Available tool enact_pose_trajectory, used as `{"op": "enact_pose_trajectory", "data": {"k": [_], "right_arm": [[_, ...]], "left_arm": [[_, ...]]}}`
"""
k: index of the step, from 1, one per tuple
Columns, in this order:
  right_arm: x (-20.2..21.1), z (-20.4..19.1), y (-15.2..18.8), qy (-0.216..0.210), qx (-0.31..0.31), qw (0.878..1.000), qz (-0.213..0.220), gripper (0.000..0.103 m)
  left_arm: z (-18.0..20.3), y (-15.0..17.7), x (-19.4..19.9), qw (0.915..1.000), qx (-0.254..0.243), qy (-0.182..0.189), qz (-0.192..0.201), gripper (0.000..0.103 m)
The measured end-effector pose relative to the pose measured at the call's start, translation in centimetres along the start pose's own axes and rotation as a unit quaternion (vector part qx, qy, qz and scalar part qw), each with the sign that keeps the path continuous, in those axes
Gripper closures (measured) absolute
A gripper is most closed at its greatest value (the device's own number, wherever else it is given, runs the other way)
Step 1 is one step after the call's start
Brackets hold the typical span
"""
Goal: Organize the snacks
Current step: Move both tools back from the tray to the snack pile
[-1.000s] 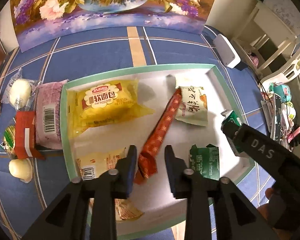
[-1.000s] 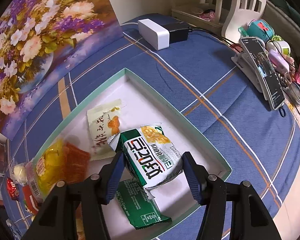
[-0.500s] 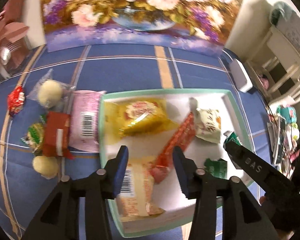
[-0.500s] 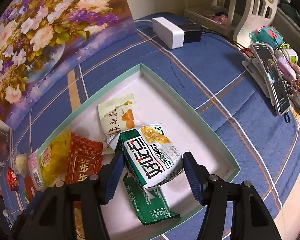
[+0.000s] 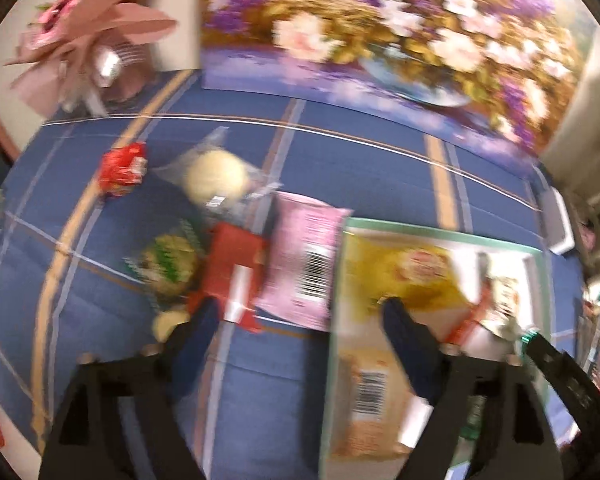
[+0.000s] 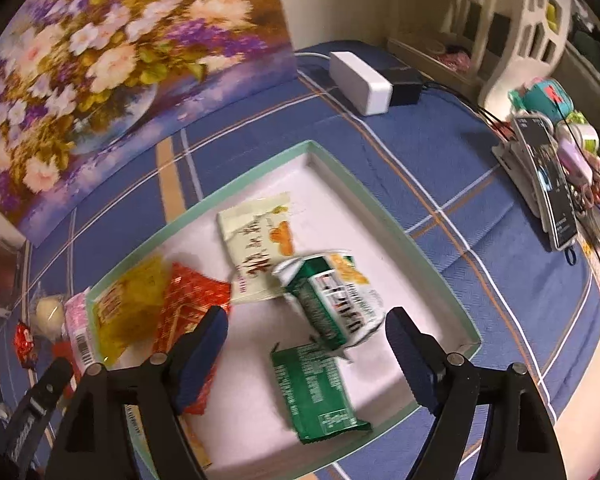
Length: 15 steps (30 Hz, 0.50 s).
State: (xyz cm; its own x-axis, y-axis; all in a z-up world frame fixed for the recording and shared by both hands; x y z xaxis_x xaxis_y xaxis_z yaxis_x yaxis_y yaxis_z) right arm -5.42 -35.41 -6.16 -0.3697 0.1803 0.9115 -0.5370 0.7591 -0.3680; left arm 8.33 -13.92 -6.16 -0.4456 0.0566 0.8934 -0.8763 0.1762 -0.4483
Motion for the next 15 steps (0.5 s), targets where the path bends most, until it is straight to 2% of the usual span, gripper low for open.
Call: {"op": "enact_pose_trajectory", "data": {"k": [7, 11, 15], "right_arm": [[0.6, -5.3, 1.2, -0.042, 0.052, 0.998, 0.003, 0.016], [1.0, -8.3, 2.1, -0.057, 0.087, 0.995, 0.004, 0.001], [1.3, -10.8, 3.1, -0.078, 0.107, 0.991, 0.000, 0.001]], "left_arm": [[-5.0, -0.9, -0.5, 0.9972, 0.024, -0.066, 0.026, 0.010], [-8.3, -1.4, -0.6, 0.9943, 0.054, -0.087, 0.028, 0.010], [-11.2, -1.5, -0.7, 0.9911, 0.075, -0.107, 0.026, 0.010]]}}
Point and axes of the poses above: each gripper's, at about its wrist camera, not at the fingertips, and x roughly against the way its jaws point, z to its right, y to its underside, the point moved 6 cm from there along -x, roughly the way its jaws point, and after that the axes turned 8 degrees about -y, right-handed, at the moved point
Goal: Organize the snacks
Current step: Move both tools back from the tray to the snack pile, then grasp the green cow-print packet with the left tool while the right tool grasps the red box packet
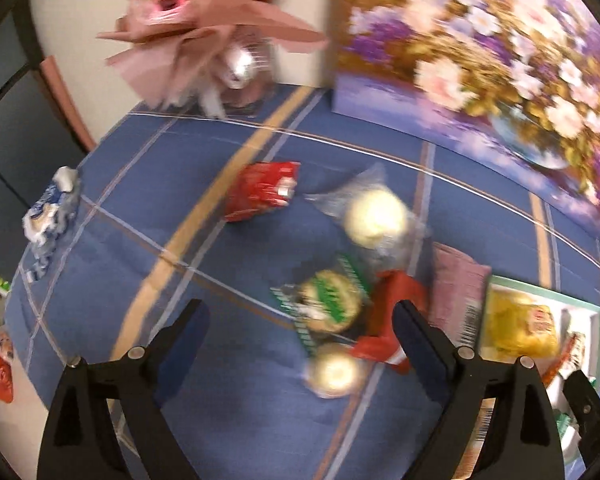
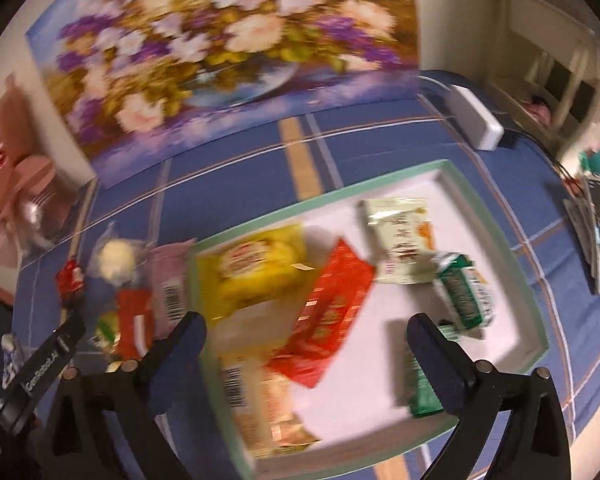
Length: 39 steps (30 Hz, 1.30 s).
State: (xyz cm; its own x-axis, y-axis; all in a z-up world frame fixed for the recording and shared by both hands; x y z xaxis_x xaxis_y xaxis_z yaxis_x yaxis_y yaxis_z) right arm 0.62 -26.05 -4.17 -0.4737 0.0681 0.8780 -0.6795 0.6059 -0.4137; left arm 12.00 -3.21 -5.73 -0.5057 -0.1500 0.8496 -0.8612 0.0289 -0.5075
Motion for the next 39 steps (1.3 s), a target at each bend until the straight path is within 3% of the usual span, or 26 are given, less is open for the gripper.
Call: {"op": "enact_pose_trajectory", "data": {"k": [9, 23, 31, 39], "right_arm": [[-0.8, -6.0, 1.2, -0.052, 0.043, 0.998, -0.004, 0.000], [-3.3, -9.8, 2.4, -0.075, 0.044, 0.996, -0.025, 0.000], [-5.0, -11.6, 3.1, -0.095, 0.043, 0.993, -0.049, 0.000], [-6.3, -12.6, 3.3, -0.098, 0.057, 0.992, -0.054, 0.000]], "left_arm": [[-4.9, -0.9, -0.6, 0.9988, 0.045, -0.017, 0.005, 0.010], [-9.2, -1.6, -2.1, 0.9955, 0.093, 0.012, -0.006, 0.010], [-10.0, -1.8, -3.4, 0.9934, 0.107, 0.038, -0.018, 0.010], [-8.0, -1.5, -5.7, 0.9914, 0.098, 0.074, -0.047, 0.010]]}}
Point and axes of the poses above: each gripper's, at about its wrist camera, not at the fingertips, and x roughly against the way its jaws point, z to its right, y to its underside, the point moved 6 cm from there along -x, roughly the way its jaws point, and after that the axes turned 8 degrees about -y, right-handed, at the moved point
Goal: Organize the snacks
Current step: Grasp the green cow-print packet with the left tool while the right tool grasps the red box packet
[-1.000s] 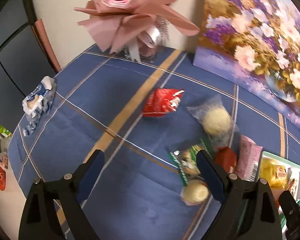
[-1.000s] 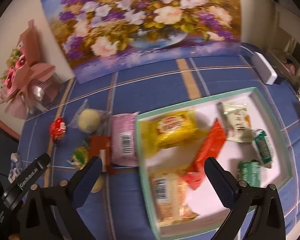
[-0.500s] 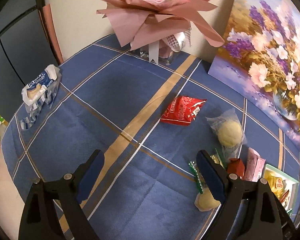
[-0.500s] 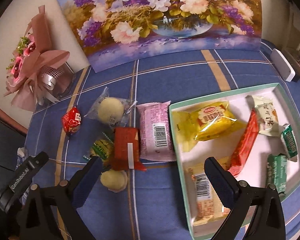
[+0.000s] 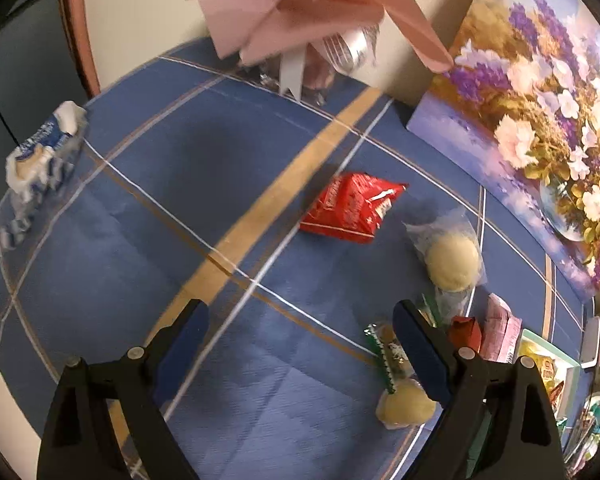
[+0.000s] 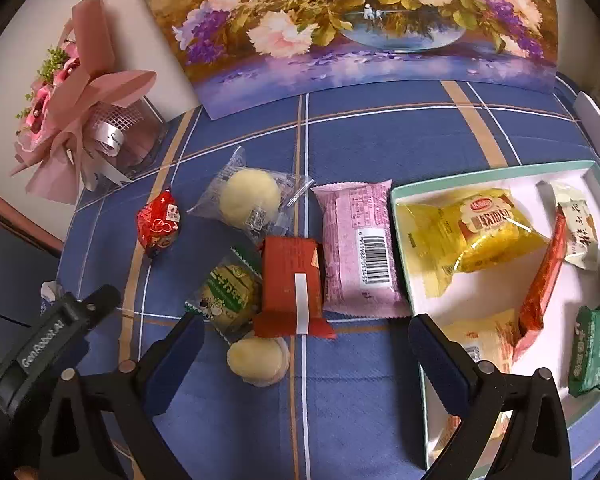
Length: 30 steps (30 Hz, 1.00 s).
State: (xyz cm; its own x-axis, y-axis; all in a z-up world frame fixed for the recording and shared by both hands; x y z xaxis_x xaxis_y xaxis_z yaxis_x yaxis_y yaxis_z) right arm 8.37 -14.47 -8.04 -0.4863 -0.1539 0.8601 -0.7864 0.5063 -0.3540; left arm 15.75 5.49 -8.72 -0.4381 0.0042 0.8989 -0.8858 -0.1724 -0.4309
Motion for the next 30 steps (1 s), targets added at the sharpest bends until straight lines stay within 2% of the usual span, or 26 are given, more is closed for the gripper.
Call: {"op": "enact_pose_trajectory", "data": {"k": [6, 13, 15, 19, 24, 28, 30], "right_arm": [[-1.0, -0.1, -0.4, -0.005, 0.006, 1.000, 0.001, 0.000], [-2.1, -0.2, -0.8, -0.013, 0.005, 1.000, -0.003, 0.002], [-2.6, -0.3, -0.9, -0.013, 0.011, 1.000, -0.006, 0.010], [-3.7, 0.0, -1.0, -0.011, 0.008, 1.000, -0.016, 0.018], [-4.8, 0.4, -1.0, -0.001, 0.015, 1.000, -0.027, 0.033], [-5.8, 0.5, -0.6, -0.005, 0.016, 0.999, -0.040, 0.038], [-6.1, 0.6, -0.5, -0.010, 0.014, 0.999, -0.044, 0.041]], "left_arm": [[1.5, -0.1, -1.2, 0.9997, -0.019, 0.009, -0.011, 0.010], [2.5, -0.1, -2.9, 0.9982, -0.014, 0.039, -0.043, 0.010], [2.8, 0.0, -3.2, 0.9976, -0.010, 0.047, -0.050, 0.010], [4.3, 0.3, -4.1, 0.9959, -0.019, 0.061, -0.064, 0.010], [6.4, 1.2, -5.1, 0.9915, -0.024, 0.093, -0.088, 0.010], [7.7, 1.9, -5.5, 0.9892, -0.032, 0.103, -0.099, 0.011], [8.3, 2.2, -5.8, 0.9884, -0.036, 0.104, -0.104, 0.014]]}}
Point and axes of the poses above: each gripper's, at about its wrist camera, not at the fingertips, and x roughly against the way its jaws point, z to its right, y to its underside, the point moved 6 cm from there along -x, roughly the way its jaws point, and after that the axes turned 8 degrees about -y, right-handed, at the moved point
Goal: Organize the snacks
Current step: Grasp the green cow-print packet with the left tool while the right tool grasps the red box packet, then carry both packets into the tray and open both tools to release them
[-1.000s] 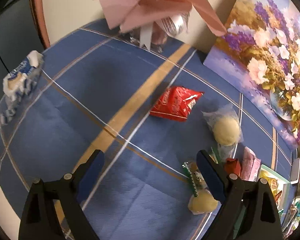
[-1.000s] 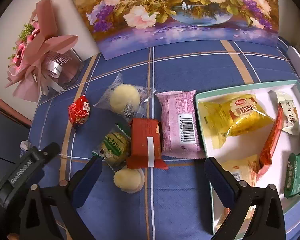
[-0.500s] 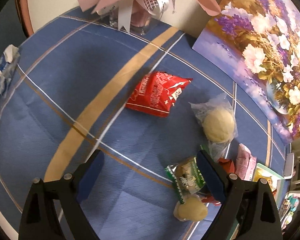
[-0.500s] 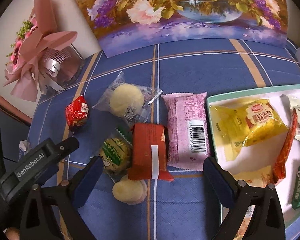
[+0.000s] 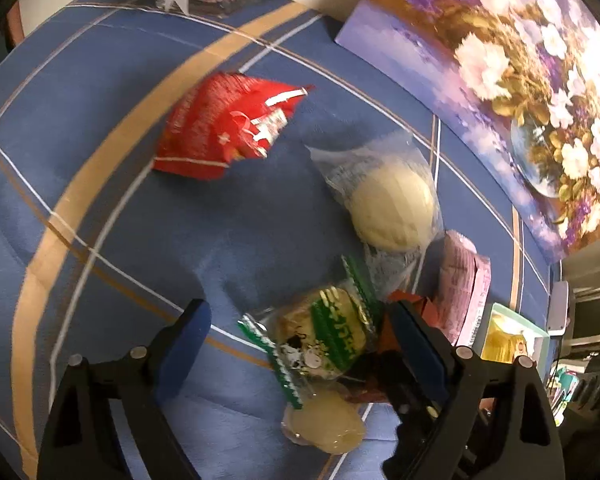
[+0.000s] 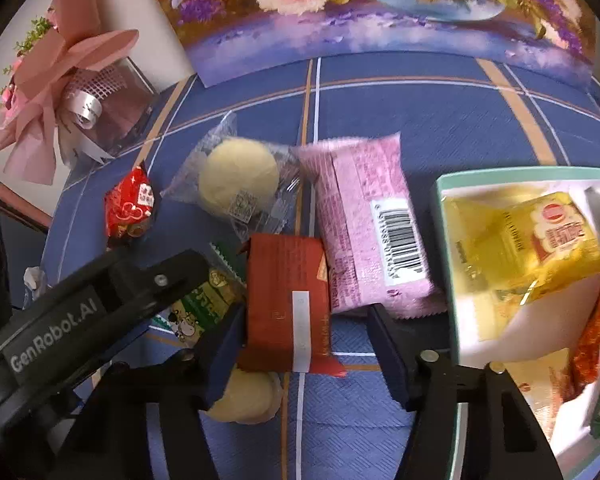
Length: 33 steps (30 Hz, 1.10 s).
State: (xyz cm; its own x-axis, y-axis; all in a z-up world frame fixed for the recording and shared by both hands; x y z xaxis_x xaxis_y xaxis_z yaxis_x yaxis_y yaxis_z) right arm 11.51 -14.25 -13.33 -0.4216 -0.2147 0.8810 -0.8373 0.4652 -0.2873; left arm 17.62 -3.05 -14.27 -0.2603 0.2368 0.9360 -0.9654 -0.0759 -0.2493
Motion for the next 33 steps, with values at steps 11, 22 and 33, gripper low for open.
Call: {"op": "enact_pose_trajectory", "data": {"k": [11, 22, 33], "right_arm": [[-0.6, -0.4, 0.7, 0.014, 0.022, 1.000, -0.007, 0.042], [-0.6, -0.6, 0.9, 0.004, 0.023, 1.000, -0.007, 0.047], [2.3, -2.3, 0.3, -0.001, 0.050, 0.999, 0.017, 0.061]], "left_arm": [[1.3, 0.2, -1.1, 0.9985, -0.025, -0.047, 0.010, 0.029], [0.3, 0.0, -1.1, 0.9991, -0.003, -0.035, 0.022, 0.046], [-1.5, -0.4, 1.9, 0.9988, 0.017, -0.015, 0.043, 0.048]]}}
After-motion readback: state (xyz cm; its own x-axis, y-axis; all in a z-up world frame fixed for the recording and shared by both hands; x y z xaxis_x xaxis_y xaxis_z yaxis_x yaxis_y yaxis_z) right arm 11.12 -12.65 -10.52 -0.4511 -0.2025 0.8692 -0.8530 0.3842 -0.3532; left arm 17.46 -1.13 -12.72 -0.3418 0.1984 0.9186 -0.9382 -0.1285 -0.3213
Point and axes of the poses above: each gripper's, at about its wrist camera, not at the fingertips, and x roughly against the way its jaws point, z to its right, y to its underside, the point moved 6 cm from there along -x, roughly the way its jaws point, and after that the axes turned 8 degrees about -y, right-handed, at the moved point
